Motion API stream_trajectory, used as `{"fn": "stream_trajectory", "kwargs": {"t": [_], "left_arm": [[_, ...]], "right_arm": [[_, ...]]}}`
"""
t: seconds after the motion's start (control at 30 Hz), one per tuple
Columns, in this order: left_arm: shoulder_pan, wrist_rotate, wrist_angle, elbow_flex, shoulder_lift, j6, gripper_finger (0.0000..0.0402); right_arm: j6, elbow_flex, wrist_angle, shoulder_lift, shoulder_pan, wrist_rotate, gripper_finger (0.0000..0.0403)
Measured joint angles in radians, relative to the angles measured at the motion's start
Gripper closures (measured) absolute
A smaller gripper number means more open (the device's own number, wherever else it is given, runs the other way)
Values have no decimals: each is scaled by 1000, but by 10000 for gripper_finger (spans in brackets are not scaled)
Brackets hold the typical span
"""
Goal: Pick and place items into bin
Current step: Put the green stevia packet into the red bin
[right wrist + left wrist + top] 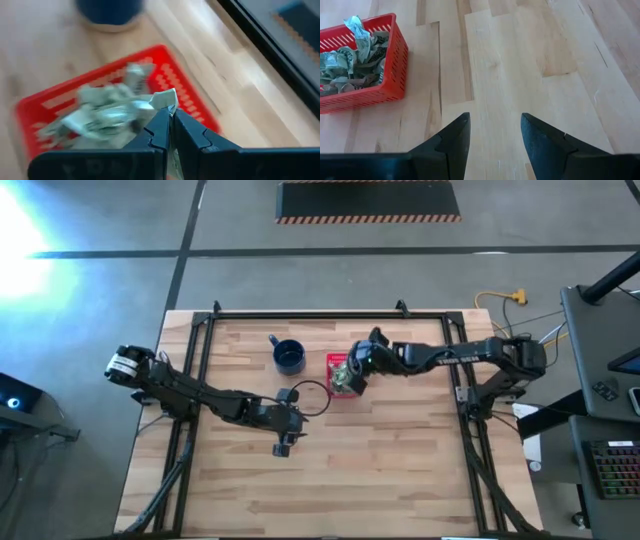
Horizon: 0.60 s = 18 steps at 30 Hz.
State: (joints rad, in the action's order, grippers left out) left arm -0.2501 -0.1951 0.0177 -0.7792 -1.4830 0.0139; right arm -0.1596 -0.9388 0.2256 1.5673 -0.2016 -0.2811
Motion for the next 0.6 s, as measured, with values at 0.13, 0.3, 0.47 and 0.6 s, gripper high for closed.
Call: {"fn": "stream_trajectory", "kwargs": {"t": [0.13,0.3,0.47,0.6], "left_arm": [[0,0,-1,0,0,-1,242],[0,0,-1,0,0,-1,242],[0,0,-2,0,0,-5,242],[0,0,-2,0,0,-8,242]], "right_arm": [[-79,6,-5,1,-59,7,385],[-107,6,-41,1,-81,115,385],[-76,6,-42,5,-80,125,383],[-25,6,-41,5,-71,126,357]]}}
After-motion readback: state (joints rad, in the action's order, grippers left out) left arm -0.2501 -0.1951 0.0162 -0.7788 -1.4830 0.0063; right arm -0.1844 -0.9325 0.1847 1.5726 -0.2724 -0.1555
